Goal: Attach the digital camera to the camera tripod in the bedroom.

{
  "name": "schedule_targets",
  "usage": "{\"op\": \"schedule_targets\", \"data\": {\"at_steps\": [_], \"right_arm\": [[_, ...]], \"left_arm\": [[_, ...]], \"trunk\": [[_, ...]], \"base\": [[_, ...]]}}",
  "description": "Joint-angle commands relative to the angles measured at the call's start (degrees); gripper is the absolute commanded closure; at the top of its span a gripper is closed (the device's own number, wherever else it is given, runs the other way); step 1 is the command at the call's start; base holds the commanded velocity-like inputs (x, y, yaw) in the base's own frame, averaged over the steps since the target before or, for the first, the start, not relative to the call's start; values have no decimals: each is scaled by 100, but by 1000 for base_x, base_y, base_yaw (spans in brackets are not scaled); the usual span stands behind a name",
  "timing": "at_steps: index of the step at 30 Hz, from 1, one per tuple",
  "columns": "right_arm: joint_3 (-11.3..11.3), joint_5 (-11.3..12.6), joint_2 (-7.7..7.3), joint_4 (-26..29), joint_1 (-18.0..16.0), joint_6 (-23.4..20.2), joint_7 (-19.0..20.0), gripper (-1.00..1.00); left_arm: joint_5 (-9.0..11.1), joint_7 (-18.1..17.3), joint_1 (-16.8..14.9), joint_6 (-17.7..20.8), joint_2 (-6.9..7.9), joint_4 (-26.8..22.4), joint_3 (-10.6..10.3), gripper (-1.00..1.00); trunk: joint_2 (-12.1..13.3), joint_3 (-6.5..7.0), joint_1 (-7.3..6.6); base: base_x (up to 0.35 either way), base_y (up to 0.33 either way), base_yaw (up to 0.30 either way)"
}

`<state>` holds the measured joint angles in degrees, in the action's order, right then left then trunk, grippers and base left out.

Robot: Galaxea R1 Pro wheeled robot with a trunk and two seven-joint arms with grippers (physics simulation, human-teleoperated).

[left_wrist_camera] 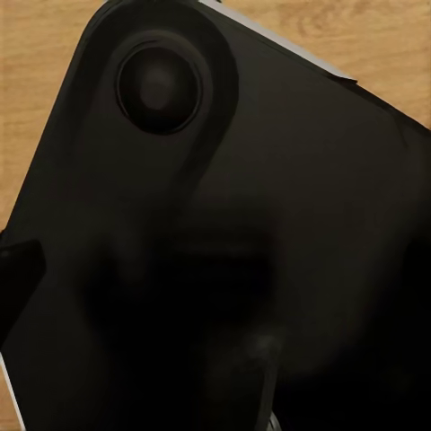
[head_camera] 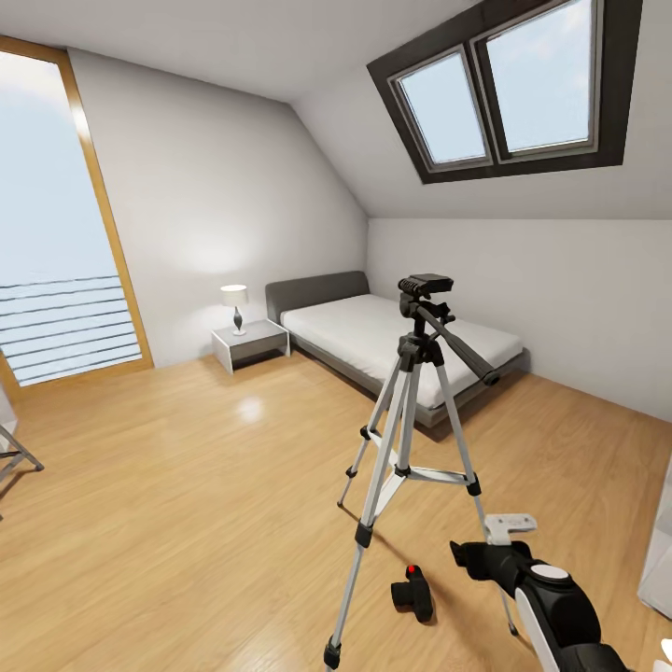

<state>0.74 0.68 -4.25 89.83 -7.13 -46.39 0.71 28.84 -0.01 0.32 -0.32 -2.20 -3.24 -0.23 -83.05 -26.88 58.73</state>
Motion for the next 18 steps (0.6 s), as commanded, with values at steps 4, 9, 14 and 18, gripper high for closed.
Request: {"op": "schedule_targets", "data": {"at_steps": [4,9,14,18], "right_arm": [[-3,18,14,7,-36,-35,8,-100],[-15,22,19,5,-47,-37,8,-100],[-20,21,20,-26,-51,-42,6,-100],[-21,19,24,-33,-51,-39,7,-100]], "left_arm": [[25,0,3,-3,0,-10,-4,-100],[25,1,3,-3,0,-10,-4,-100],[25,1,3,-3,0,-10,-4,-100],[25,1,3,-3,1,-10,-1,-100]], "trunk": [[-3,-5,0],[-3,-5,0],[-3,-5,0],[-3,-5,0]], "base": [[0,0,0],[0,0,0],[0,0,0],[0,0,0]]}}
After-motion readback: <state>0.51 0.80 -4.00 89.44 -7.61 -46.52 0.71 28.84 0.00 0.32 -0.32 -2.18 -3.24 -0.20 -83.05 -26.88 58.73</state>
